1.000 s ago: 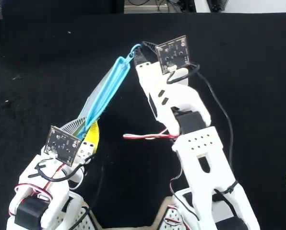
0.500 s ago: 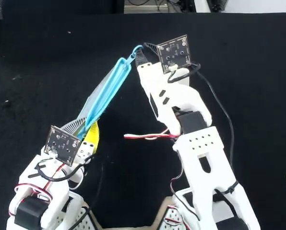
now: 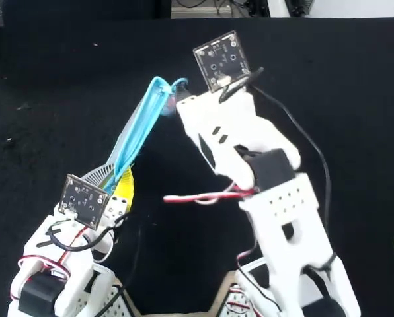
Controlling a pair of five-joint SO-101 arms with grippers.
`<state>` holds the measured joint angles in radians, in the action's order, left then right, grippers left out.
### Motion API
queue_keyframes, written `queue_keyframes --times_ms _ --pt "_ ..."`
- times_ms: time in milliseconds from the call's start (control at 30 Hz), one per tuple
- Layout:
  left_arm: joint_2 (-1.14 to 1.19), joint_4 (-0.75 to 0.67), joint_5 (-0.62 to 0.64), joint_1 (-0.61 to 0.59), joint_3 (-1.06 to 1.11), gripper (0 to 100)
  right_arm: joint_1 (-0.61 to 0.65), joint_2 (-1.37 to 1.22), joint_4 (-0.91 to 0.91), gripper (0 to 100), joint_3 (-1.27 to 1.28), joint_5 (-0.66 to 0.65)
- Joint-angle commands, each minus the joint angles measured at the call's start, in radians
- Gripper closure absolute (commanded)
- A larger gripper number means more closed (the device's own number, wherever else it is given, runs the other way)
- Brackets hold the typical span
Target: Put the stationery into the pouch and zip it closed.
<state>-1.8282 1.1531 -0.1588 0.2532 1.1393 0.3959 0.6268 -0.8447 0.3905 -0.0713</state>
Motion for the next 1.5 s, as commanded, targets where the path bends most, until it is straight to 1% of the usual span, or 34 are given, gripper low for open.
queue_keyframes --times_ms 0,67,133,300,467,600,633,700,733,767,833,967,1167,1267,1300,1367,1467 --pt "0.006 0.003 0.003 -0.005 -0.002 97 0.020 0.120 -0.161 83.2 -0.094 0.005" --pt "0.006 0.015 0.003 -0.005 -0.005 97 0.011 0.173 -0.209 83.7 -0.067 -0.003" --pt "0.006 0.015 0.003 -0.004 -0.005 97 -0.041 0.223 -0.207 83.5 0.013 -0.002" --pt "0.006 0.015 0.003 -0.005 -0.004 97 -0.133 0.312 -0.041 83.5 0.320 0.005" --pt "0.006 0.015 0.003 -0.005 -0.002 97 -0.133 0.415 0.078 83.6 0.595 0.005" --pt "0.006 0.015 0.000 -0.005 0.024 97 -0.109 0.495 0.215 84.0 0.799 0.005" --pt "0.006 0.012 -0.002 -0.005 0.038 97 -0.097 0.510 0.255 85.7 0.848 0.002" --pt "0.006 0.006 -0.003 -0.005 0.059 97 -0.057 0.538 0.325 92.9 0.924 -0.003" --pt "0.006 0.003 0.000 -0.005 0.068 97 -0.041 0.549 0.348 97.9 0.943 -0.003" --pt "0.006 -0.006 0.003 -0.005 0.077 97 -0.032 0.556 0.362 99.2 0.957 -0.003" --pt "0.006 -0.008 0.003 -0.007 0.088 97 -0.020 0.567 0.365 96.3 0.967 -0.003" --pt "0.006 -0.014 0.002 -0.007 0.117 97 -0.017 0.568 0.379 97.0 0.993 0.002" --pt "0.006 -0.012 0.003 -0.007 0.119 97 0.018 0.572 0.562 97.0 1.099 -0.005" --pt "0.006 -0.012 0.000 -0.007 0.111 97 0.014 0.572 0.580 97.0 1.106 -0.011" --pt "0.006 -0.014 -0.003 -0.013 0.105 97 0.002 0.572 0.580 97.0 1.106 -0.034" --pt "0.006 -0.014 -0.002 -0.064 0.070 97 -0.025 0.568 0.583 97.0 1.106 -0.077" --pt "0.006 -0.014 0.003 -0.182 0.019 97 -0.071 0.567 0.586 97.0 1.107 -0.081"
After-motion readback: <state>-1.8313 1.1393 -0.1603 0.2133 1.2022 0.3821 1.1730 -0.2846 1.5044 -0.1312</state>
